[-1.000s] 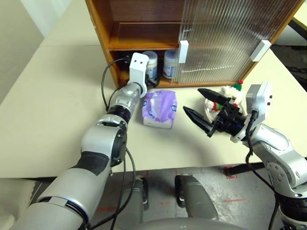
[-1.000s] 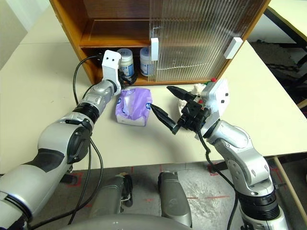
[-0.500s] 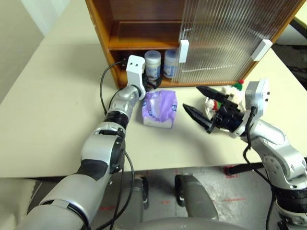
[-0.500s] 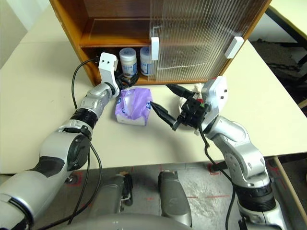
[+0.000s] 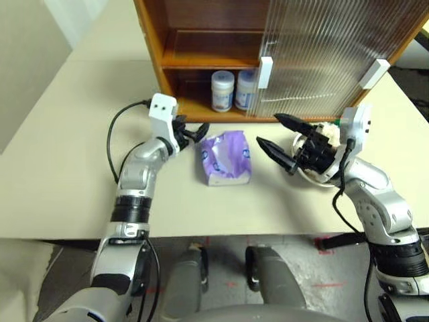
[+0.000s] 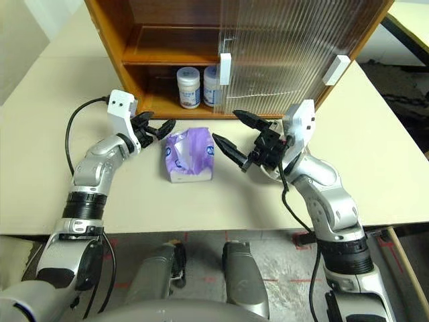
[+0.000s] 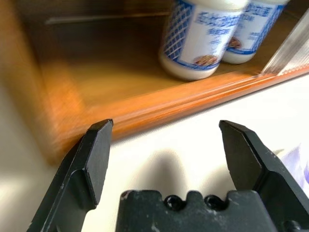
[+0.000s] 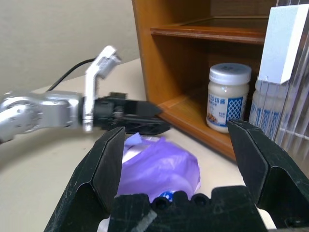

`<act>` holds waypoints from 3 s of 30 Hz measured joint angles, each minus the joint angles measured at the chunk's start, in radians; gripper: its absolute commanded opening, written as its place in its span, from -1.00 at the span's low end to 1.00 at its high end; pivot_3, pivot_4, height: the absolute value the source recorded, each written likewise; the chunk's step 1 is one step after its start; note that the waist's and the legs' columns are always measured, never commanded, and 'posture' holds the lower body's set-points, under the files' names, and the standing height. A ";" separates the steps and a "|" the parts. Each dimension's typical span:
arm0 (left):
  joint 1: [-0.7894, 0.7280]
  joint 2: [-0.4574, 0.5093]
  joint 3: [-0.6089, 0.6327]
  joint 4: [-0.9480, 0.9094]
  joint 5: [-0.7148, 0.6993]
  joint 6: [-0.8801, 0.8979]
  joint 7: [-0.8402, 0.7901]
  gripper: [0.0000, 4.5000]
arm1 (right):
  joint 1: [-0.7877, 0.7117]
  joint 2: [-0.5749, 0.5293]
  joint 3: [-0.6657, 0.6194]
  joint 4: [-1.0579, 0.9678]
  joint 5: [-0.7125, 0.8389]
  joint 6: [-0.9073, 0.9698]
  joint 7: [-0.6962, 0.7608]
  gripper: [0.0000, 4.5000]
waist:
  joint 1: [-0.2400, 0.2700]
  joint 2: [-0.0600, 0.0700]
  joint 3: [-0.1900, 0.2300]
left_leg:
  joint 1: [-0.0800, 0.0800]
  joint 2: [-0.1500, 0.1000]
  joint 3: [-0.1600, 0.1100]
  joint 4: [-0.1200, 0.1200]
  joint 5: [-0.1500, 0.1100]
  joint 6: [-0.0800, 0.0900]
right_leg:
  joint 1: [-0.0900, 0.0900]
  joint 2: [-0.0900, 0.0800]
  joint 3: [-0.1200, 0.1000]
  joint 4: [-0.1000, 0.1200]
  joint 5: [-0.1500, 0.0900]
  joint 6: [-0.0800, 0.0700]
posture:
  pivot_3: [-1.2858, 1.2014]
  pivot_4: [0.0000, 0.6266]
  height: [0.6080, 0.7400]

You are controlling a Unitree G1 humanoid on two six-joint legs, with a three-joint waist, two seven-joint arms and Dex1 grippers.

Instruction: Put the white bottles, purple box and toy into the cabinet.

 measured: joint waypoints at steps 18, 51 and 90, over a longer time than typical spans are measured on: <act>0.071 0.005 0.314 -0.232 -0.624 0.834 0.057 0.99 | 0.045 -0.064 -0.079 0.092 0.028 -0.127 0.170 1.00 | 0.000 0.000 -0.008 | 0.000 -0.001 0.000 0.002 0.003 0.000 | 0.001 0.009 0.001 0.001 0.000 0.002 | -0.02 -0.78 1.00; 0.065 -0.094 0.365 -0.226 -0.767 0.742 0.179 -0.99 | -0.024 -0.076 -0.110 0.199 -0.055 -0.235 0.108 1.00 | -0.028 0.011 -0.092 | 0.002 0.001 0.000 0.002 0.003 -0.001 | 0.001 0.014 0.006 0.001 0.001 -0.002 | -0.01 -1.00 1.00; -0.460 -0.343 0.405 0.246 -0.788 -0.196 0.601 -0.99 | -0.020 0.126 -0.040 0.147 -0.073 -0.321 0.028 1.00 | -0.002 0.009 -0.104 | 0.001 -0.001 0.000 0.003 0.005 -0.001 | 0.003 0.017 0.007 -0.003 0.001 0.000 | -0.03 -0.92 1.00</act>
